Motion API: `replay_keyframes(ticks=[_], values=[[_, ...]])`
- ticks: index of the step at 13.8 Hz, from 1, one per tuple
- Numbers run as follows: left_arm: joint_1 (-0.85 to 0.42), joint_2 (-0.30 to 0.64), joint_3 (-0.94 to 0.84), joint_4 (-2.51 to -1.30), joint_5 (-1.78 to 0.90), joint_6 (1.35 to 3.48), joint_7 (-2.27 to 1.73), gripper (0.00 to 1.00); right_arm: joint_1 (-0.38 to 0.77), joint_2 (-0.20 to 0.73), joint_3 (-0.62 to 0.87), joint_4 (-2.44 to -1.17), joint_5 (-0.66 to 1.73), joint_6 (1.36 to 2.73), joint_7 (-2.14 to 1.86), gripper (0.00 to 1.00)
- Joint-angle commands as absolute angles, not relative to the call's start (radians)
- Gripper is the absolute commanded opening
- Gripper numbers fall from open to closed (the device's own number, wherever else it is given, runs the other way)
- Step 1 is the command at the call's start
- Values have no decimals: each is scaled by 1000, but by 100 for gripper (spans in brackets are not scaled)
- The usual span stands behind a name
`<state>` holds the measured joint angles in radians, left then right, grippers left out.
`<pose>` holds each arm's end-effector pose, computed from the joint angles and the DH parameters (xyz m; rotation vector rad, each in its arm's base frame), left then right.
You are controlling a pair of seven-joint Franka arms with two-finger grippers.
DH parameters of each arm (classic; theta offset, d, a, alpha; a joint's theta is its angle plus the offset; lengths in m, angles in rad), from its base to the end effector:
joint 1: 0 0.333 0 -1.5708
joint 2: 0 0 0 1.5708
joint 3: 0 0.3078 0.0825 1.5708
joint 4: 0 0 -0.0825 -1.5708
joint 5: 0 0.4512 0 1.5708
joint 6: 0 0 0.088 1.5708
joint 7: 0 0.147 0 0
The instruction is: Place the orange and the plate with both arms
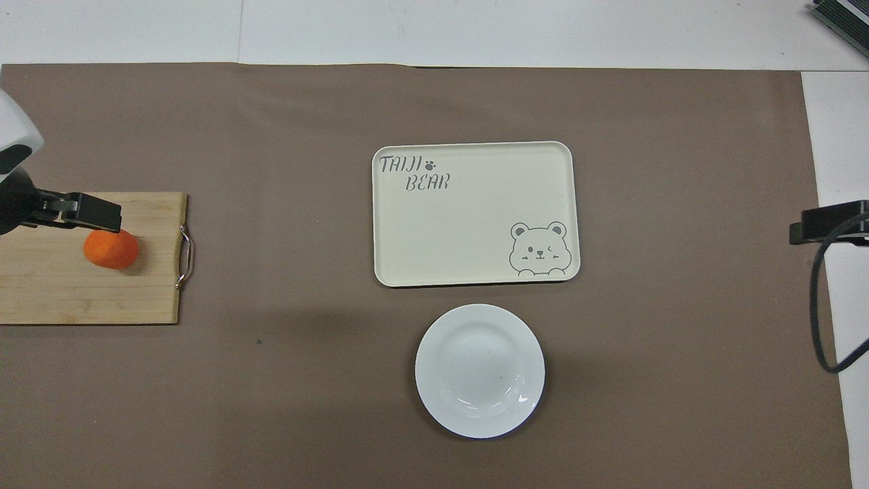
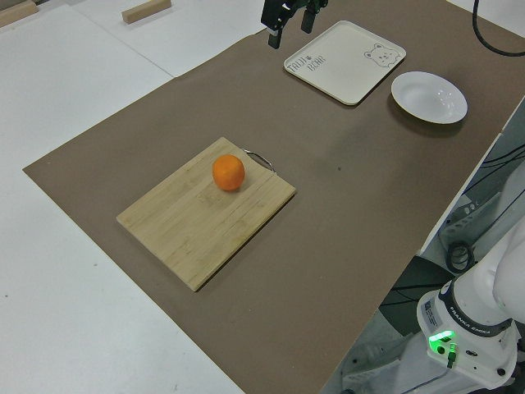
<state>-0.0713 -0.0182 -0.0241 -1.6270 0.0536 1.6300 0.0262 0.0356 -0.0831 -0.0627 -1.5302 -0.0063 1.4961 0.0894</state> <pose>0.6199 -0.0518 0.5626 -3.0822 0.1917 -0.0356 0.5891 -0.0184 0.6415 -3.1348 0.1837 -0.0767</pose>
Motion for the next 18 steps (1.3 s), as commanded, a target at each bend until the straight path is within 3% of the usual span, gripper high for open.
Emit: replay_keyframes(ticks=[1, 18], values=[[-77, -31, -26, -1633, 41, 1597, 31, 100, 26, -84, -61, -1520, 6, 1480, 75, 100], [-51, -31, -25, -1640, -18, 1615, 46, 100, 26, -84, -61, -1520, 6, 1480, 75, 100]])
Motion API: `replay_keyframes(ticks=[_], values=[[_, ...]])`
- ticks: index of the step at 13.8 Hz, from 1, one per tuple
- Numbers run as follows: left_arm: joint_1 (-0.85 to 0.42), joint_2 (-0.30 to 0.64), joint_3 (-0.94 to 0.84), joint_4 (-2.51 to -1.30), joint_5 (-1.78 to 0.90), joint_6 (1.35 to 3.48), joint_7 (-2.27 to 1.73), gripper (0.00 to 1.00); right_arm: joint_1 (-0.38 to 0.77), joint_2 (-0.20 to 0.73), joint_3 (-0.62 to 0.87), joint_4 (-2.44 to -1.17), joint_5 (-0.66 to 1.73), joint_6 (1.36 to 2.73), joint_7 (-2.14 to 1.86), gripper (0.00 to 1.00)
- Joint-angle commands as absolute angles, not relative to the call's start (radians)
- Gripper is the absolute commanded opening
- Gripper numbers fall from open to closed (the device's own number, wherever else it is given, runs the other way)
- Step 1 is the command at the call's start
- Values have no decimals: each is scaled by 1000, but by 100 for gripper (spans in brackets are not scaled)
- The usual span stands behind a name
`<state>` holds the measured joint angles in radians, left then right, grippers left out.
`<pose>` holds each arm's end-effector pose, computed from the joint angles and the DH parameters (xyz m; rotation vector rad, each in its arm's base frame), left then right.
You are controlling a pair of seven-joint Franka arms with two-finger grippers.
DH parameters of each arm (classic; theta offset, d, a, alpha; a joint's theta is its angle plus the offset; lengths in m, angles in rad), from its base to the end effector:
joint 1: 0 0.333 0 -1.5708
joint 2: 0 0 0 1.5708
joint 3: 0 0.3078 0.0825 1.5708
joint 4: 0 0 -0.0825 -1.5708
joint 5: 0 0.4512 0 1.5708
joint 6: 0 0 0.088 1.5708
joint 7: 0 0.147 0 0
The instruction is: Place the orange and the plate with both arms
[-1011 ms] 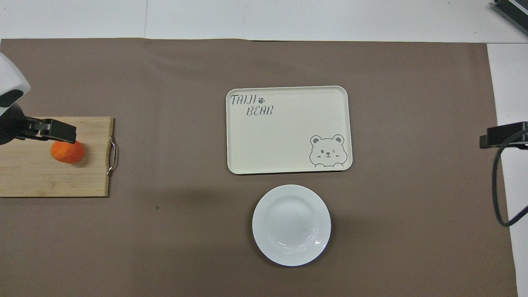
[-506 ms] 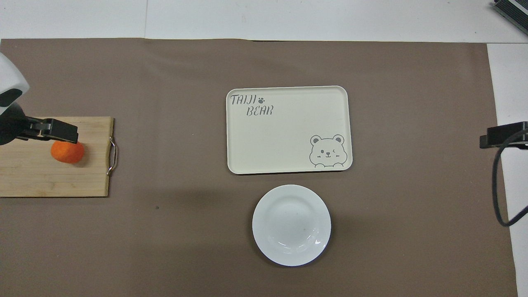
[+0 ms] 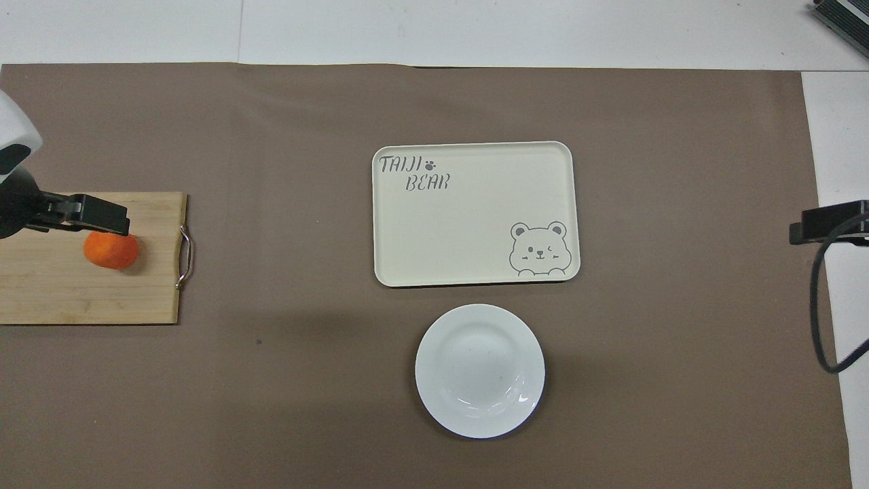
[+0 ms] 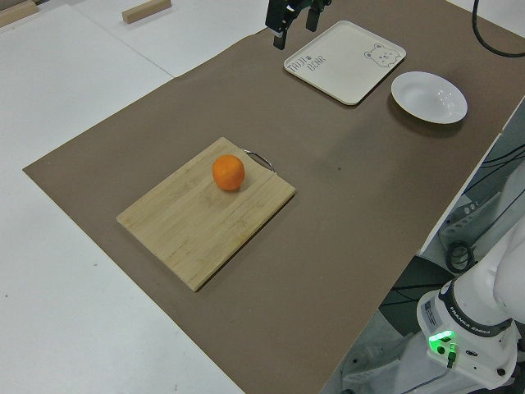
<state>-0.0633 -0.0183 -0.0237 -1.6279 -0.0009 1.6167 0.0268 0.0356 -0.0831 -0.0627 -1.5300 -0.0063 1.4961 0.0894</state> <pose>0.6176 -0.0541 0.5608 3.1358 -0.1786 0.0111 0.5891 -0.0184 0.6416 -3.1348 0.1837 -0.0770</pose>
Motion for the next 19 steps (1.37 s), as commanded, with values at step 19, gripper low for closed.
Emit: replay_keyframes(ticks=[19], values=[[129, 3, -21, -1834, -15, 1911, 343, 100, 23, -92, -63, -1525, 86, 1447, 77, 100]])
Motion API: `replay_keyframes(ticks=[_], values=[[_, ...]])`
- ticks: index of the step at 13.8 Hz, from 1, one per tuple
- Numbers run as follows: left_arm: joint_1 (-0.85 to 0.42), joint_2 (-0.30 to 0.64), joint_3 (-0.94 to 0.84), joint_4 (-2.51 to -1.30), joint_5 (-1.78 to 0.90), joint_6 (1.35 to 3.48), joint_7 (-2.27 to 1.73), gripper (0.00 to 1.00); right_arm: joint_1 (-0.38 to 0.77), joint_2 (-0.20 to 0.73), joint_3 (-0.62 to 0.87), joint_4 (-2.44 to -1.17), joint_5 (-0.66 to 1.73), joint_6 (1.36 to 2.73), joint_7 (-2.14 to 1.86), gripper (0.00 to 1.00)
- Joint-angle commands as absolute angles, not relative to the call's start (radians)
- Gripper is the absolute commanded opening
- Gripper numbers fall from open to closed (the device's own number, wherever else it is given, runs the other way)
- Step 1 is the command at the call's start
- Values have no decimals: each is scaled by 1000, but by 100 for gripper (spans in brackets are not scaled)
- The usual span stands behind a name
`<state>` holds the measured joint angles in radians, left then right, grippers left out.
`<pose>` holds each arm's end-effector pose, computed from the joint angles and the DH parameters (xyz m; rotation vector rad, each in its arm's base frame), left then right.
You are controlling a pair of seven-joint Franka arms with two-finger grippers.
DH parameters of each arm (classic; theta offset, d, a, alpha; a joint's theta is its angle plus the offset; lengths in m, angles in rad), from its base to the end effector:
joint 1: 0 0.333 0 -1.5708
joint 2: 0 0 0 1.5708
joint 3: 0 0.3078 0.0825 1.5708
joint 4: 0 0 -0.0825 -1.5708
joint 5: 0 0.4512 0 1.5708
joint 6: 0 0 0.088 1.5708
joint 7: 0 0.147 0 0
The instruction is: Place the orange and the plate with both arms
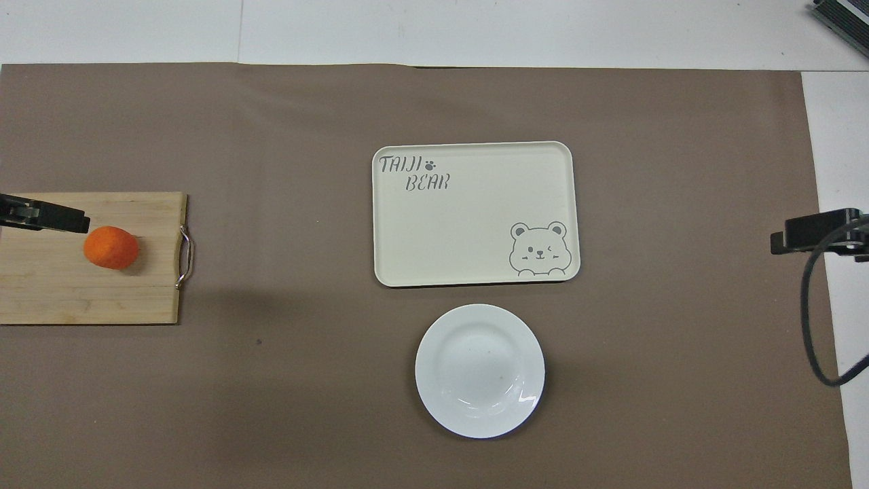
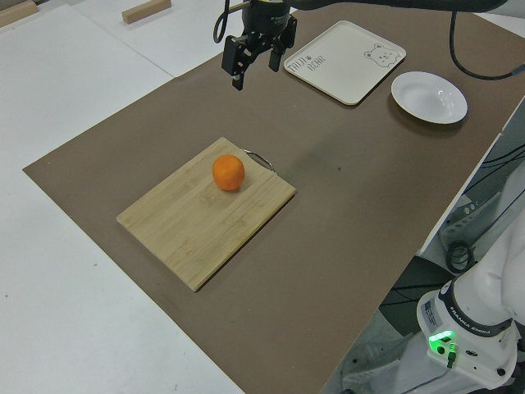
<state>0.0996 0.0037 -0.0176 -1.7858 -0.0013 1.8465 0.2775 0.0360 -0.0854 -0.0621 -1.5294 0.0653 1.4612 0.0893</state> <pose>0.6361 0.0521 0.4814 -3.1166 0.3051 -0.0882 0.5836 -0.0066 0.6404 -3.0664 0.1650 -0.0228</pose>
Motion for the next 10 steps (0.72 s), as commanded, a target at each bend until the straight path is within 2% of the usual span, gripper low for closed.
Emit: replay_keyframes(ticks=[1, 5, 10], values=[[139, 21, -21, -1847, -15, 1931, 366, 100, 25, -92, -61, -1525, 84, 1447, 77, 100], [175, 54, -21, -1916, -15, 2037, 436, 100, 25, -92, -61, -1525, 86, 1447, 77, 100], [175, 173, -21, -1945, -15, 2164, 452, 100, 25, -92, -61, -1525, 86, 1447, 77, 100]])
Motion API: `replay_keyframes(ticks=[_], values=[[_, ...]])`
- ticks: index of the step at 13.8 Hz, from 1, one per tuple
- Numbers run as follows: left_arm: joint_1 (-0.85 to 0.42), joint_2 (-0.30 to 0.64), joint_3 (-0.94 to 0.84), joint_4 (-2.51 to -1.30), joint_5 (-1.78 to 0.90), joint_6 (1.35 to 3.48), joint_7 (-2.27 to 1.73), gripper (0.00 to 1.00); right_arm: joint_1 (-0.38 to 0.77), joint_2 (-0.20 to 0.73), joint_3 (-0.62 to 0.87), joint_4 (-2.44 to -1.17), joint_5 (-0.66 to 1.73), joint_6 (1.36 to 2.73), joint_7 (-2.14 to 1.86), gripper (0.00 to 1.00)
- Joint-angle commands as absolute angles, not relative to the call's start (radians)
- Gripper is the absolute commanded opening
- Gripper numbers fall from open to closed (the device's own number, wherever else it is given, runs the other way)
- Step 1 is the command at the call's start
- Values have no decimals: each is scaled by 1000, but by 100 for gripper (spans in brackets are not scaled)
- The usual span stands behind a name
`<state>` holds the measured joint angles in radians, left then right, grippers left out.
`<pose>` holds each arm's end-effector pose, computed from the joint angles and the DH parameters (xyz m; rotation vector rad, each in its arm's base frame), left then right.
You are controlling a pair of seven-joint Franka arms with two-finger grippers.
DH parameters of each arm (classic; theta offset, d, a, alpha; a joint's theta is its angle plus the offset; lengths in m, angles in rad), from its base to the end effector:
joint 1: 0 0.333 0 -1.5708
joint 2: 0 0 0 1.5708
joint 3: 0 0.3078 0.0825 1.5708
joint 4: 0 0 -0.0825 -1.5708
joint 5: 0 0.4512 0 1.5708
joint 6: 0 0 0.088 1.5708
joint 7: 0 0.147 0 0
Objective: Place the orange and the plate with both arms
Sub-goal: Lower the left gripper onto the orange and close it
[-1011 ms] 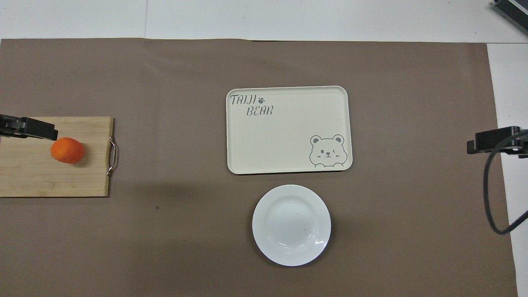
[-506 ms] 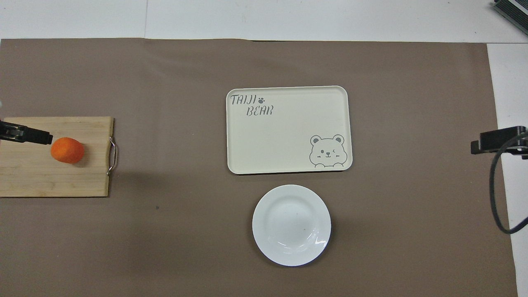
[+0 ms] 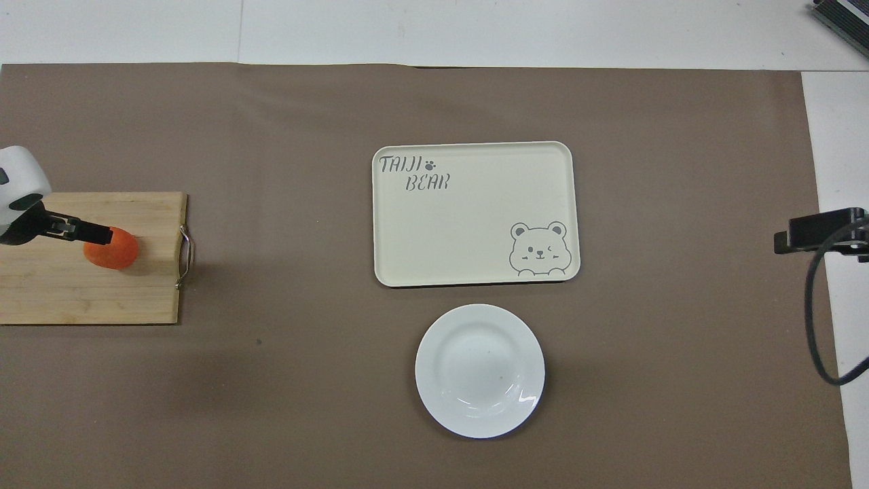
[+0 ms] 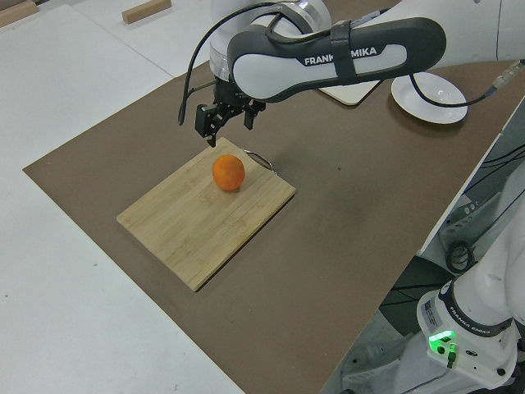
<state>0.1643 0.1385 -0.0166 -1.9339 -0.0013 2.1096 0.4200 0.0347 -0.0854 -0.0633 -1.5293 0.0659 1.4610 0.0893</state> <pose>0.6458 0.0961 0.3382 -3.1051 0.4241 -0.0575 0.5836 -0.0080 0.6405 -3.0655 0.1687 -0.0227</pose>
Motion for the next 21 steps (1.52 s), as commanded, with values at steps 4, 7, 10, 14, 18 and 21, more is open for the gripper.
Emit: replay_keyframes(ticks=[4, 7, 10, 14, 18, 21], values=[[175, 235, -21, -1982, -15, 2272, 472, 100, 25, -92, -61, -1525, 86, 1447, 77, 100], [189, 241, -21, -2022, -15, 2315, 541, 100, 25, -92, -61, -1525, 86, 1447, 77, 100], [204, 241, -21, -2058, -15, 2335, 577, 100, 25, -92, -61, -1525, 86, 1447, 77, 100], [212, 239, -21, -2063, -15, 2335, 577, 0, 25, -92, -61, -1525, 86, 1447, 77, 100], [193, 222, -21, -1964, -15, 2240, 533, 0, 37, -94, -61, -1526, 37, 1450, 63, 100], [163, 219, -29, -1873, -15, 2152, 395, 0, 38, -91, -49, -1528, 2, 1471, -5, 100]])
